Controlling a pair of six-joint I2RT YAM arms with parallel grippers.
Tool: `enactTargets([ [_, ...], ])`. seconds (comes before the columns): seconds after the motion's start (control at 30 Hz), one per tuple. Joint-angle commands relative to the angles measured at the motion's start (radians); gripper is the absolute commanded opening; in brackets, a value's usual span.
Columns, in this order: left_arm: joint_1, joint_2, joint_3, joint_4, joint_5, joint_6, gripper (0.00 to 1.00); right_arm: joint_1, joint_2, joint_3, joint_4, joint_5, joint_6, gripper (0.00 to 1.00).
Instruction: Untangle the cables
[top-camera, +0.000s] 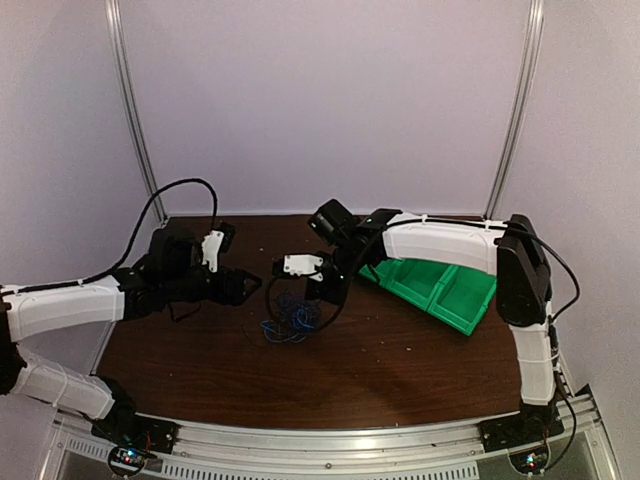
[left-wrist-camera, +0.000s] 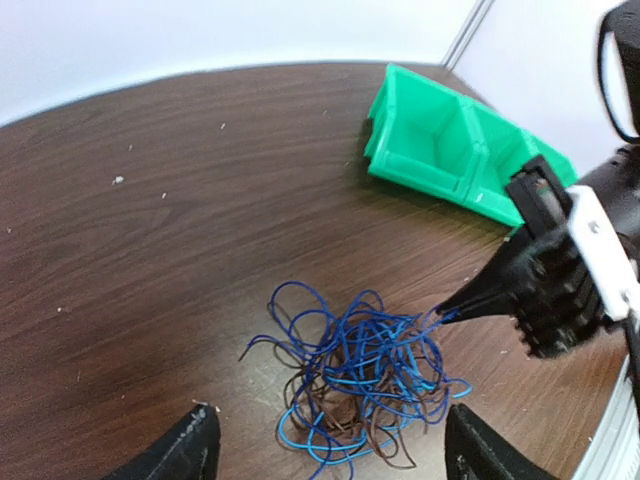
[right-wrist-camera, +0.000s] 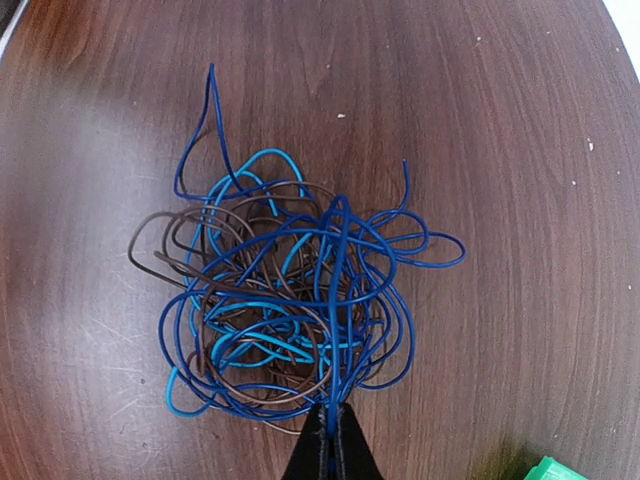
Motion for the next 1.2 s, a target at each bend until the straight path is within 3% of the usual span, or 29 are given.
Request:
enactTargets([
  [0.0,-0.047,-0.172,-0.151,0.396,0.039,-0.010,0.79,0.006,-0.136,0.041,-0.022,-0.069,0.091,0.00],
  [0.13,-0.106,-0.243,-0.210,0.527,0.046,0.051,0.79,0.006,-0.181,0.079,-0.058,-0.136,0.137,0.00],
  [0.33,-0.200,-0.159,-0.187,0.614,-0.069,0.099,0.79,0.005,-0.223,0.131,-0.068,-0.203,0.185,0.00],
  [0.47,-0.216,-0.030,-0.144,0.691,-0.230,0.023,0.77,0.007,-0.243,0.161,-0.080,-0.207,0.187,0.00],
  [0.6,-0.216,0.134,-0.095,0.848,-0.223,0.005,0.74,0.008,-0.272,0.156,-0.087,-0.224,0.189,0.00],
  [0.73,-0.221,0.347,-0.005,0.920,-0.213,-0.019,0.73,0.008,-0.315,0.156,-0.092,-0.244,0.174,0.00],
  [0.9,-0.233,0.548,0.058,0.951,-0.203,-0.056,0.65,0.009,-0.378,0.213,-0.105,-0.209,0.134,0.00],
  [1.07,-0.237,0.641,0.022,1.002,-0.285,-0.134,0.63,0.009,-0.440,0.358,-0.109,-0.157,0.135,0.00],
  [1.17,-0.237,0.649,0.033,0.919,-0.351,-0.165,0.62,0.006,-0.517,0.352,-0.091,-0.120,0.118,0.00],
])
